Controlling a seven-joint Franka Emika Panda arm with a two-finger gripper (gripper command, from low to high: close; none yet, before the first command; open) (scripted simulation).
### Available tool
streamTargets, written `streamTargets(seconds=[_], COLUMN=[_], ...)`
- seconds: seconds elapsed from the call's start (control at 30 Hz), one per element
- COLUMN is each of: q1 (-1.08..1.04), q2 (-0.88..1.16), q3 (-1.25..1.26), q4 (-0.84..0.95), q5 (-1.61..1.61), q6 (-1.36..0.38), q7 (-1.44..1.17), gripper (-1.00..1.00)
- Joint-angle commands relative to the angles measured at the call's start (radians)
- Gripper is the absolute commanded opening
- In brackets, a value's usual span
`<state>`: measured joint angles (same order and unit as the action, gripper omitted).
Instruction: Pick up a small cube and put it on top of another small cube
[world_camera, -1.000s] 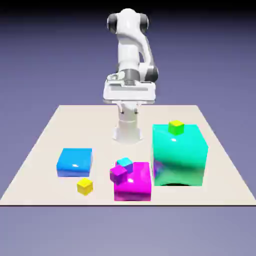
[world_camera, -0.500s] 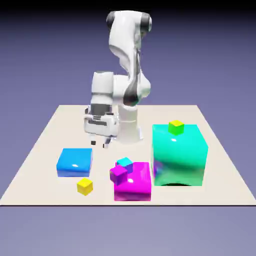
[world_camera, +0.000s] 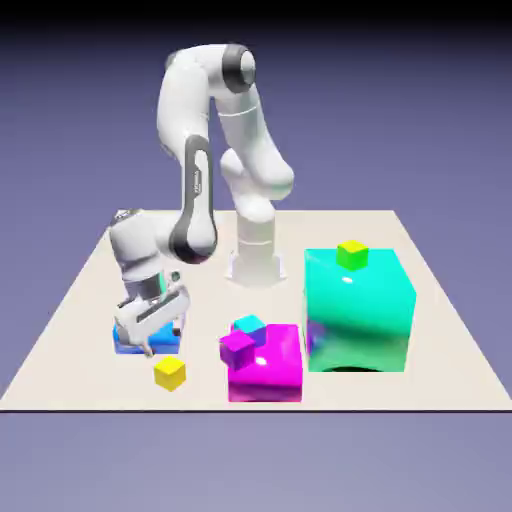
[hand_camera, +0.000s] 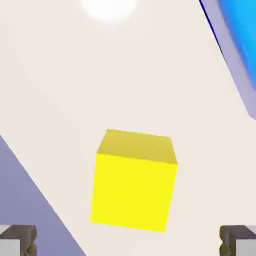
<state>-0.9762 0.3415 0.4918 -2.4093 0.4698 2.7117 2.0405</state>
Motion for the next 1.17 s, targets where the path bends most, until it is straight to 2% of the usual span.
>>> streamTargets(seconds=[0.0,0.17,0.2,0.43,0.8,1.0,1.03,1.13], q1=[0.012,0.065,0.065,0.013,0.372,0.41,0.41,0.394], q2=[0.036,0.203,0.203,-0.014,-0.395,-0.227,-0.226,-0.299], q3=[-0.006,-0.032,-0.032,-0.002,-0.069,-0.049,-0.049,-0.057], q4=[0.009,0.049,0.049,0.0,-0.003,-0.02,-0.02,-0.013], q5=[-0.003,-0.018,-0.018,0.003,0.072,0.085,0.085,0.079], q6=[0.028,0.159,0.159,-0.011,-0.308,-0.115,-0.115,-0.198], q7=[-0.002,-0.01,-0.01,0.009,0.241,0.221,0.221,0.229], gripper=[0.0,0.0,-1.0,-1.0,-1.0,-1.0,1.0,1.0])
